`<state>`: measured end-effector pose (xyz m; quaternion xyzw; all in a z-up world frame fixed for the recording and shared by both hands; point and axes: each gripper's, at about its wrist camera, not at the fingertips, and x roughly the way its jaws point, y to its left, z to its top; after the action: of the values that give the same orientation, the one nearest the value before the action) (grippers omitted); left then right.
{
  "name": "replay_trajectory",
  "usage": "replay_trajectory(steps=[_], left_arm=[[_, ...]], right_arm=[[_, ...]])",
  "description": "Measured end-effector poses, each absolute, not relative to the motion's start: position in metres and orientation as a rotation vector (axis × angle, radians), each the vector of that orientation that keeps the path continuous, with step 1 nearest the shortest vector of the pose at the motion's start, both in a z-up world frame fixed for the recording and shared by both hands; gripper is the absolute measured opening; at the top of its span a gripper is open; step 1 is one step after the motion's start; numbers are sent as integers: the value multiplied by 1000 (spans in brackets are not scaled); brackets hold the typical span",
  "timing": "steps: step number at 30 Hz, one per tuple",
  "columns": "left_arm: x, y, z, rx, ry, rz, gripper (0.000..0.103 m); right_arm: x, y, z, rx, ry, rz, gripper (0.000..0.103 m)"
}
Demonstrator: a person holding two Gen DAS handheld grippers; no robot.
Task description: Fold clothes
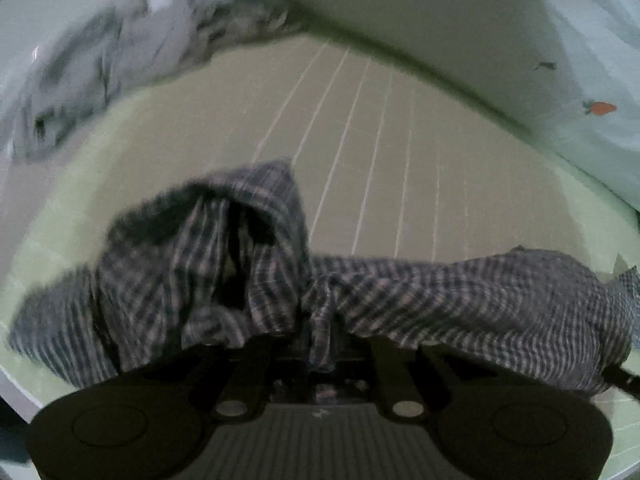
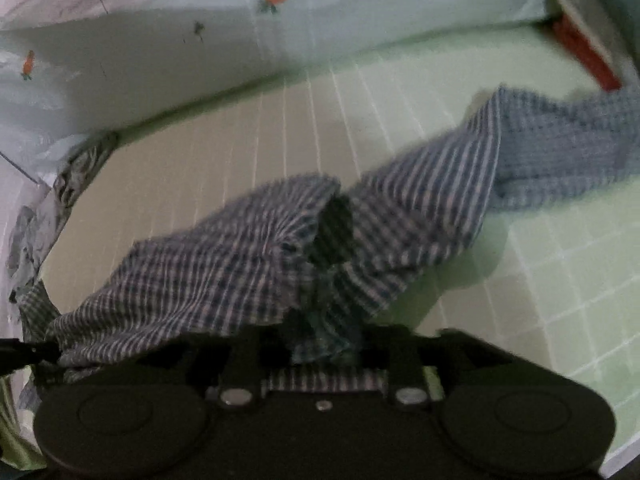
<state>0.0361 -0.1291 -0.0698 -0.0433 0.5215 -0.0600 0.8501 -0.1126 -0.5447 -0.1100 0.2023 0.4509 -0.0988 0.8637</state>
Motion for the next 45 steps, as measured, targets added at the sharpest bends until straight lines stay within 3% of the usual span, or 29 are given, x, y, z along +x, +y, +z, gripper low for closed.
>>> replay_trajectory(steps=[1,2,4,6,7,14,19,21,22,23,24,26,27,34,37,38,40,41,42,44,45], left_arm=[[36,-131,-63,-74,1071,-126,42],[36,-134,-57,-57,1044,-125,62],[45,-142,-53,-46,1022,-132,86],[54,-150,-51,-39,1005,-140,88],[59,-155,-50,-36,997,-144,89],[104,-203,-74,-6,1046,-348,90],[141,-246,-114,-51,1206,-549,90],[146,-261,-126,-40,1254,-583,86],[146,-266,-129,-25,1265,-598,75],[145,-269,-131,-26,1269,-612,60],[145,-271,-131,-33,1271,-624,53],[145,-274,-132,-46,1275,-648,18],[150,-273,-127,-50,1251,-644,14],[199,-260,-73,-65,1006,-570,10],[241,-265,-41,-46,822,-465,11],[256,-267,-29,-38,757,-427,18],[258,-257,-23,-37,720,-380,28],[256,-251,-22,-37,709,-359,35],[255,-244,-20,-37,699,-338,40],[252,-232,-17,-38,677,-297,72],[250,-226,-15,-39,666,-276,77]], right_arm=[[-115,-542,-105,399,920,-213,47],[-117,-539,-101,374,896,-216,48],[-112,-536,-89,330,848,-218,58],[-101,-532,-83,290,806,-225,83],[-94,-530,-81,272,792,-226,86],[-45,-539,-111,383,885,-148,84],[-18,-546,-135,460,990,-110,71],[-14,-550,-144,497,1030,-115,52],[-13,-550,-145,500,1043,-118,48],[-13,-550,-145,498,1040,-118,37],[-13,-551,-144,496,1035,-116,24],[-9,-551,-136,480,995,-92,13],[-6,-550,-131,470,968,-78,10],[75,-542,-83,377,778,18,9],[136,-542,-58,339,654,36,9],[155,-541,-51,330,613,32,10],[191,-538,-38,308,574,-9,26],[197,-538,-33,291,566,-34,44],[203,-538,-28,274,557,-58,52],[197,-540,-22,260,542,-88,64],[186,-543,-22,261,537,-98,75]])
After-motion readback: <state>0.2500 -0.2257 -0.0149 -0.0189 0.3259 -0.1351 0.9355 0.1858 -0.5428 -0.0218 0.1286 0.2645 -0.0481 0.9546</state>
